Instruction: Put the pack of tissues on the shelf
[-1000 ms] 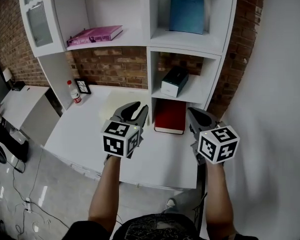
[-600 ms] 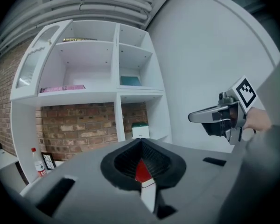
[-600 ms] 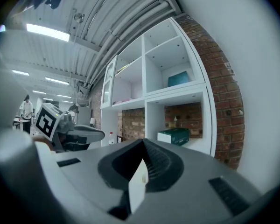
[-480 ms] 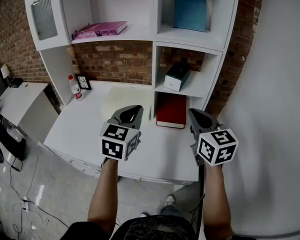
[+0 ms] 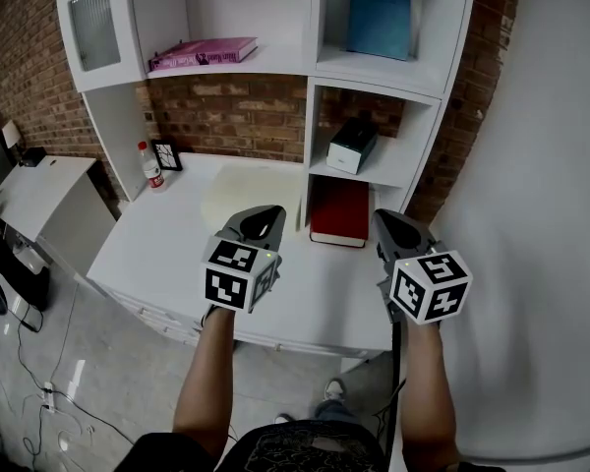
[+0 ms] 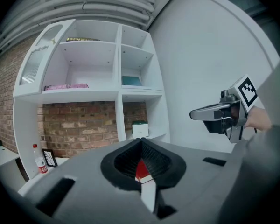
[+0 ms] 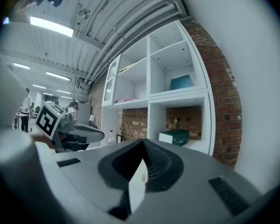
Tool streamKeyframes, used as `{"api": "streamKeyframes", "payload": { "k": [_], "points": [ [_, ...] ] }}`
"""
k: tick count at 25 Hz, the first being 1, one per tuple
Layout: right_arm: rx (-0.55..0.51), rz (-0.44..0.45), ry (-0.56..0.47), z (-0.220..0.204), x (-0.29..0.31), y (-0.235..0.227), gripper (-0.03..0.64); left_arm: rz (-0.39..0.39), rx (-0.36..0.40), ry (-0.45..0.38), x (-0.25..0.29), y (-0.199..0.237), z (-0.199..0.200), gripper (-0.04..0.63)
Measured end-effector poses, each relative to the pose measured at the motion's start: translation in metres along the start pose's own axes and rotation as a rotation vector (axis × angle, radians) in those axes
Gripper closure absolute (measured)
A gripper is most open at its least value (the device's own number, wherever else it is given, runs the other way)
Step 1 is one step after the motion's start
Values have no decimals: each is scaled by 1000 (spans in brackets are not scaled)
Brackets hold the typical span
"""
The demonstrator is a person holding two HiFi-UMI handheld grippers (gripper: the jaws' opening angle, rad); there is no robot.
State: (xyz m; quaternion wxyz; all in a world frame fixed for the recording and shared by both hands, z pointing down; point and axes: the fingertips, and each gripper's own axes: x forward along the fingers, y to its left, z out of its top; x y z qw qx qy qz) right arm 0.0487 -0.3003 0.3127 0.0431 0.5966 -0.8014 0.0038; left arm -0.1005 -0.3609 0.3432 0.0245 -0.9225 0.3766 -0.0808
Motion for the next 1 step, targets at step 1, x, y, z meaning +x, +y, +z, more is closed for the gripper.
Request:
{"api": "streamKeyframes", "payload": {
  "k": [1],
  "points": [
    [-2,1,-1,0,0,1,614,-2,0,-1,0,0,0,586]
  ]
}}
